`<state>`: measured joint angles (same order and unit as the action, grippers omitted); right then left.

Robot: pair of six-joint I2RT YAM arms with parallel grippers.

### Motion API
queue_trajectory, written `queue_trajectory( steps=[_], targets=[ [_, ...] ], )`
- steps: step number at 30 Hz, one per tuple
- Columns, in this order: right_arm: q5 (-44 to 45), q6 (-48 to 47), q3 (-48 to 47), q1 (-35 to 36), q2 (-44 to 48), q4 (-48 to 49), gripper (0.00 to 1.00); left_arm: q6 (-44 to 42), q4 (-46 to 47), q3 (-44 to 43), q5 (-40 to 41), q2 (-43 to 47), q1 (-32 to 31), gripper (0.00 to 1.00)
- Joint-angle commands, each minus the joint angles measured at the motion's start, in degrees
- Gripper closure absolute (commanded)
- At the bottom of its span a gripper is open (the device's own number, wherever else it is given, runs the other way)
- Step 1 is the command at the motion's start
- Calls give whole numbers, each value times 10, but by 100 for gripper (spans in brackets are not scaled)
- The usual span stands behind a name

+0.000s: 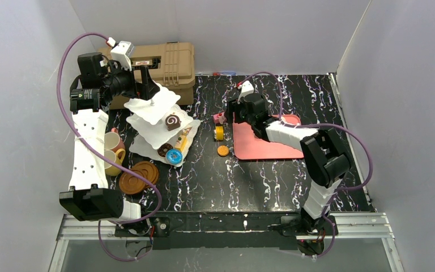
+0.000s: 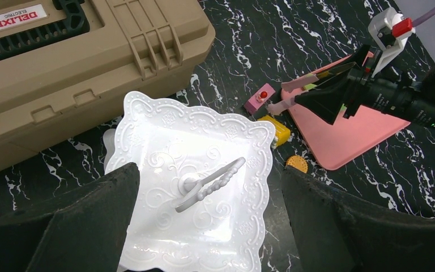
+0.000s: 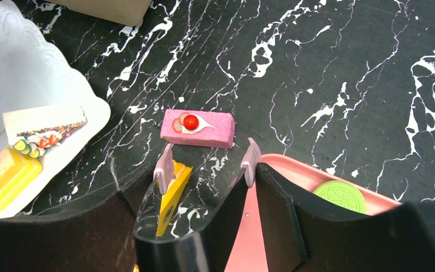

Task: Serve the afternoon tea
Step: Pick up the dessert at the center of the board.

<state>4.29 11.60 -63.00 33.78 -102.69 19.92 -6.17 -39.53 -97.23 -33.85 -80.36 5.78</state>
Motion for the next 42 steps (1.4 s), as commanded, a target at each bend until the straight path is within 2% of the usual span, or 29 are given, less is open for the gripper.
queue_trajectory(
  steps=[1,8,18,21,23,28,30,38,42],
  targets=[
    [-16,-10,-36,-5,-17,58,29,-8,-12,-18,-2,18,-1,7],
    [-31,-17,-66,-7,-59,86,29,-10,-13,-21,0,17,0,7],
    [-64,-41,-102,-8,-104,77,31,-15,-16,-22,-1,15,4,7],
    [-82,-41,-93,-8,-103,80,37,-14,-15,-20,-1,14,4,7],
    [-84,-41,-85,-8,-101,81,45,-14,-15,-20,-2,13,4,7],
    [-85,-47,-83,-7,-91,79,77,-12,-14,-22,-3,15,4,7],
    [-82,-52,-85,-5,-77,76,85,-14,-15,-21,-2,16,4,7],
    [-68,-61,-90,18,7,48,89,-14,-13,-20,-1,16,4,7],
    [-82,-24,-109,31,48,41,89,-14,-13,-21,-1,17,5,7]
  ],
)
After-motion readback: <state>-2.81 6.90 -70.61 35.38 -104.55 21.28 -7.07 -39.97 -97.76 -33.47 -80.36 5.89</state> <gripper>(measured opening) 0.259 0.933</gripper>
